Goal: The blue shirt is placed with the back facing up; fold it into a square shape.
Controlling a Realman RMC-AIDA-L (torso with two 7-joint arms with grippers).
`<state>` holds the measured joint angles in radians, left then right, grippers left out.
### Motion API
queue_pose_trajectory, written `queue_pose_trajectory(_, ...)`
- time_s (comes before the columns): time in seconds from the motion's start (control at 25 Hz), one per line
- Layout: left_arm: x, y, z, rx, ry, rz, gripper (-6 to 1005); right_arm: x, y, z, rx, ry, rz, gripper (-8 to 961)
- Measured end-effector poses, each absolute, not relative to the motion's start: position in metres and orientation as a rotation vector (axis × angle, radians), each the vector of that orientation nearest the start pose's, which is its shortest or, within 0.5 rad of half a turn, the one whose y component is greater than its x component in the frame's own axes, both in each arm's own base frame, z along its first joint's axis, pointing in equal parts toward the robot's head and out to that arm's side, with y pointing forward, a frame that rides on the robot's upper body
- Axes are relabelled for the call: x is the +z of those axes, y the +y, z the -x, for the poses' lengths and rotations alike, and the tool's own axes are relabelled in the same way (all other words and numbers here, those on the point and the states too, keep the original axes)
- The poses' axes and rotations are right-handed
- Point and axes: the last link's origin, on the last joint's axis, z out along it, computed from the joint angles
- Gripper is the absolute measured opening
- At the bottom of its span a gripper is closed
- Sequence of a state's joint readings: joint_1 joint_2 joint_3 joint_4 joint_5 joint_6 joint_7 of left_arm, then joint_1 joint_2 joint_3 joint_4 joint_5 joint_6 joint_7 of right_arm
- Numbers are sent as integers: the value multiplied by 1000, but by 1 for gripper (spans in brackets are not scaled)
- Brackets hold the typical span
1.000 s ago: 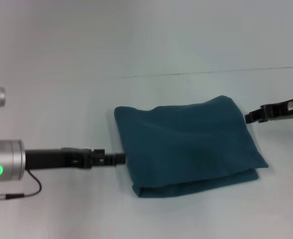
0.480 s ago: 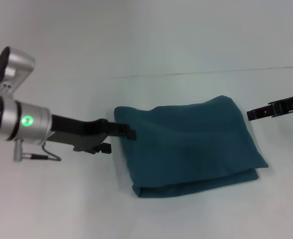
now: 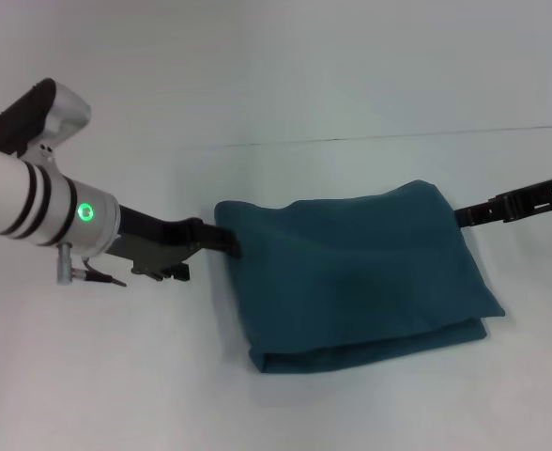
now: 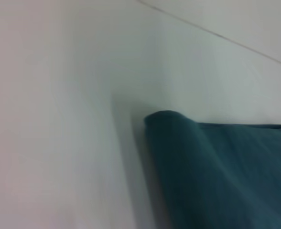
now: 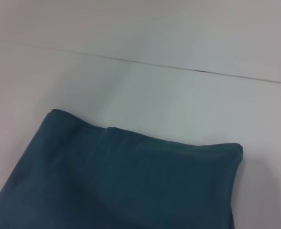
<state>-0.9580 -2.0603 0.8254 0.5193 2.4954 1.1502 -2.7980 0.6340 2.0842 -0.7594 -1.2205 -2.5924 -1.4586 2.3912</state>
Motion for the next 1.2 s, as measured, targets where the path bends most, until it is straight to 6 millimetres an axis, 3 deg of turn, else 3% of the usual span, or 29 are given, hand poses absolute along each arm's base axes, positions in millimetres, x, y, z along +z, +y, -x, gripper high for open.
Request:
queue_pose_trajectory(0.4, -70, 417, 192, -54, -1889, 2162, 936, 82, 394, -232, 70, 1185, 2288, 633)
queue_pose_trajectory(0.96, -84, 414, 167, -94, -1851, 2274, 937, 82, 391, -236, 64, 1188, 2288, 633)
queue_pose_trajectory(1.2, -91, 411, 167, -78, -1841, 2286, 929, 82, 391, -236, 65, 1188, 2288, 634)
